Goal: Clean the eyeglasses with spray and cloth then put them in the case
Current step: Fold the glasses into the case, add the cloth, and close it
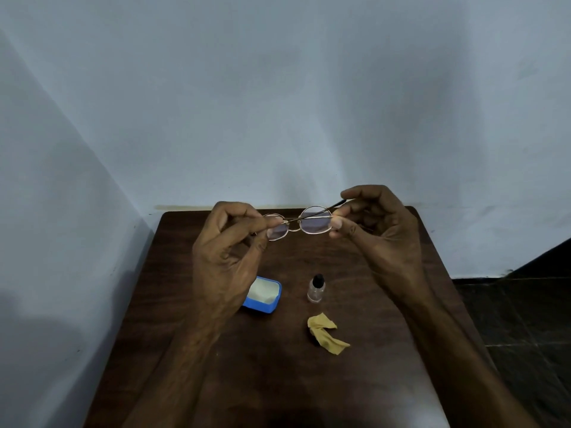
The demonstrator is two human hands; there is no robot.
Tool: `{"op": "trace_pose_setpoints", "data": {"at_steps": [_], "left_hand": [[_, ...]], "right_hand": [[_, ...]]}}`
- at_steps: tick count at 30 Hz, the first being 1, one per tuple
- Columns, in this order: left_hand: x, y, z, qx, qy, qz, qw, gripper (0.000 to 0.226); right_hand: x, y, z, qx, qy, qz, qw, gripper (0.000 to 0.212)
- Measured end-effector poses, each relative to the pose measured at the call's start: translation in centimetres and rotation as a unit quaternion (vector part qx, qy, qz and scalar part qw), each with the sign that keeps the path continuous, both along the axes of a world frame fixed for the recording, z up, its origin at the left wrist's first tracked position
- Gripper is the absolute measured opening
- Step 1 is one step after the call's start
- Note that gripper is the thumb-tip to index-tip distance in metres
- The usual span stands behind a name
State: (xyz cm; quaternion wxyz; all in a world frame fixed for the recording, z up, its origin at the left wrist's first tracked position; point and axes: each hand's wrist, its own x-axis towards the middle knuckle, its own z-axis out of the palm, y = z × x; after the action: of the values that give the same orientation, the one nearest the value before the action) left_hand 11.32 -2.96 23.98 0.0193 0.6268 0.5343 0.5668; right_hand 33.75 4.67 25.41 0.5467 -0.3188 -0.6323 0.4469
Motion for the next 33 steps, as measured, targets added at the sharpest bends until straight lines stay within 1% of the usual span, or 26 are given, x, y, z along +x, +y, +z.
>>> {"op": "trace_pose_setpoints", "data": {"at_steps": [2, 4, 8, 9, 11, 16, 18, 20, 22, 24, 28, 30, 33], "left_hand": [[-0.3, 0.2, 0.1, -0.012, -0.016, -0.008, 1.0, 0.019], [-0.5, 0.3, 0.1, -0.02, -0.005, -0.01, 1.0, 0.02], [-1.9, 0.0, -0.6, -0.067, 0.018, -0.02, 0.997, 0.026], [-2.3, 0.1, -0.9, -0.073, 0.031, -0.017, 0.997, 0.025], [-3.2, 0.4, -1.3, -0.081, 0.088, -0.006, 0.993, 0.021], [-4.9, 1.2, -2.6, -0.087, 0.205, -0.001, 0.975, 0.016], [-5.5, 1.7, -3.4, -0.096, 0.208, -0.019, 0.973, 0.014], [-6.2, 2.3, -4.4, -0.113, 0.189, -0.045, 0.974, 0.014], [-7.0, 2.8, -5.5, -0.138, 0.187, -0.063, 0.971, 0.015], [-7.7, 3.3, -6.6, -0.162, 0.195, -0.076, 0.964, 0.015], [-9.2, 4.1, -9.0, -0.218, 0.214, -0.1, 0.947, 0.015], [-9.8, 4.4, -10.0, -0.241, 0.226, -0.11, 0.937, 0.018], [-10.4, 5.0, -11.0, -0.248, 0.243, -0.122, 0.93, 0.022]], "right_hand": [[-0.2, 0.0, -0.3, 0.006, -0.014, 0.01, 1.0, 0.033], [-0.4, 0.2, -0.8, 0.014, -0.026, 0.014, 0.999, 0.029], [-1.3, 0.5, -2.1, 0.02, -0.043, 0.005, 0.999, 0.027], [-1.5, 0.6, -2.5, 0.024, -0.051, 0.002, 0.998, 0.027], [-1.9, 0.7, -3.2, 0.028, -0.062, 0.004, 0.998, 0.026], [-3.2, 1.4, -5.7, 0.021, -0.064, -0.008, 0.998, 0.024], [-3.8, 1.6, -6.8, 0.024, -0.077, -0.021, 0.996, 0.024], [-4.4, 1.8, -7.8, 0.032, -0.117, -0.036, 0.992, 0.024], [-4.8, 1.9, -8.7, 0.044, -0.186, -0.052, 0.98, 0.023], [-5.1, 1.9, -9.5, 0.066, -0.261, -0.062, 0.961, 0.022], [-6.2, 1.6, -10.8, 0.117, -0.413, -0.064, 0.901, 0.01], [-7.0, 1.3, -11.2, 0.124, -0.454, -0.049, 0.881, 0.013], [-8.5, 1.1, -12.0, 0.137, -0.502, -0.017, 0.854, 0.022]]}}
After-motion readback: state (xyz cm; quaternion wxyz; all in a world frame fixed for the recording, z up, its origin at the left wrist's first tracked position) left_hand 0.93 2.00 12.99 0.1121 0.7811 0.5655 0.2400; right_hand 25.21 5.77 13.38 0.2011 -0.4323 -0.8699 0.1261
